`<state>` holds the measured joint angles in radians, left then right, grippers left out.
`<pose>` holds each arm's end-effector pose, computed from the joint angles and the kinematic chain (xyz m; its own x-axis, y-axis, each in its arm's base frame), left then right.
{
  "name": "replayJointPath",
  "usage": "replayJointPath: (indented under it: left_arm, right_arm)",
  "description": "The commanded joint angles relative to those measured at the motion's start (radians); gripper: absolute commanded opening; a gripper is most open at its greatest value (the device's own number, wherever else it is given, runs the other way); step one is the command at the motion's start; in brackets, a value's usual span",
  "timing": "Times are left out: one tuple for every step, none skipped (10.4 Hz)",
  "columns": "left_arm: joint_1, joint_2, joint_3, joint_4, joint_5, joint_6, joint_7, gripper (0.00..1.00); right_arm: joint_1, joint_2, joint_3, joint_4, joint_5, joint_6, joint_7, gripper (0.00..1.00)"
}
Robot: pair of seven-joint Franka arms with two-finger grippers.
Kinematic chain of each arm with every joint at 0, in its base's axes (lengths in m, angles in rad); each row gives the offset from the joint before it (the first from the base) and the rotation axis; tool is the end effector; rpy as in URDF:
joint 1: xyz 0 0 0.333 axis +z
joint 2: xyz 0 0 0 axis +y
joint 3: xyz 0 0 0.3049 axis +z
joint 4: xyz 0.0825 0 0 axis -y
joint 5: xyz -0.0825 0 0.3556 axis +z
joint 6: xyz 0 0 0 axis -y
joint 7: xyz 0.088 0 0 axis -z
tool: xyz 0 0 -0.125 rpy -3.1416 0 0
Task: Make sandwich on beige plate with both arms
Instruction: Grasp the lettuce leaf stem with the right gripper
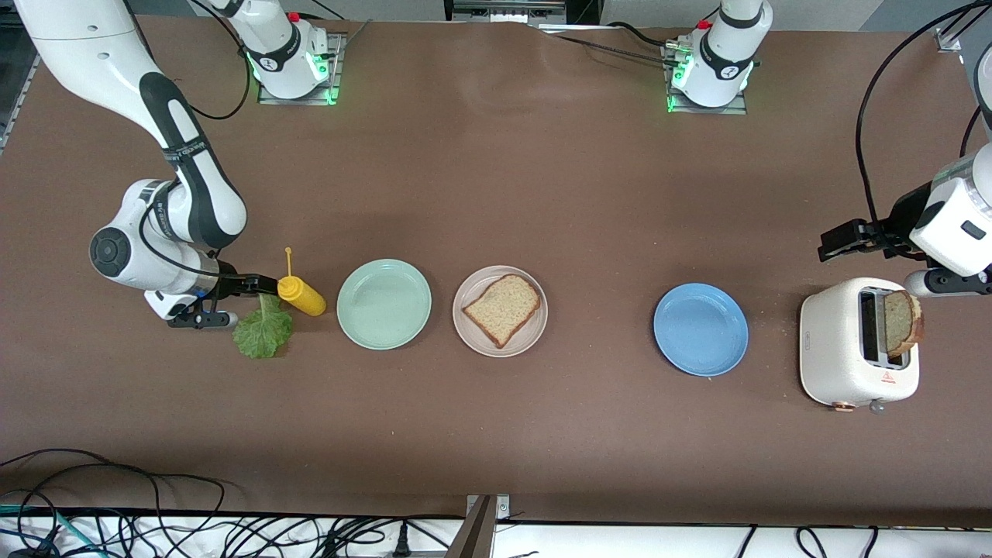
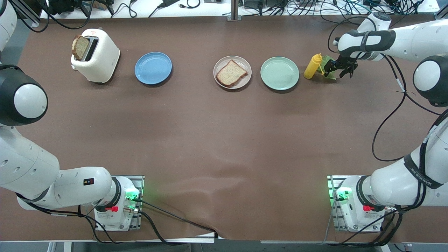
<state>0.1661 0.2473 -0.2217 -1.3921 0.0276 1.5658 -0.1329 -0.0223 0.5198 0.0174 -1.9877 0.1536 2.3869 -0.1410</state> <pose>0.5924 -0.0145 0.5382 0.9943 0.0803 -0.0705 0.0817 -0.9965 0.0171 0.5727 0.0005 0.1846 0.9936 0.0223 -0.1111 0.0094 -0.9932 -0.1159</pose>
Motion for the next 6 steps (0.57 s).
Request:
replayJointPath:
  left_arm:
    - [0.006,-0.022,-0.010,-0.022,0.023,0.010,0.021,1.00]
    - [0.004,-0.022,-0.010,-0.021,0.023,0.010,0.021,1.00]
    - [0.004,-0.022,-0.010,-0.021,0.023,0.010,0.021,1.00]
    - [0.004,-0.019,-0.010,-0.021,0.022,0.010,0.021,1.00]
    - [0.003,-0.014,-0.010,-0.021,0.022,0.010,0.021,1.00]
    - [0.001,-0.013,-0.010,-0.021,0.022,0.011,0.021,1.00]
  right_arm:
    - [-0.007,0.012,0.006,0.007,0.027,0.011,-0.038,0.20]
    - [-0.004,0.006,0.006,0.007,0.027,0.006,-0.043,0.06]
    - [-0.004,0.002,0.006,0.015,0.027,0.002,-0.043,0.00]
    - [-0.004,0.000,0.006,0.017,0.026,-0.002,-0.049,0.00]
    - [-0.004,-0.012,0.006,0.023,0.026,-0.003,-0.057,0.00]
    - [-0.002,-0.030,0.006,0.044,0.024,-0.041,-0.063,0.00]
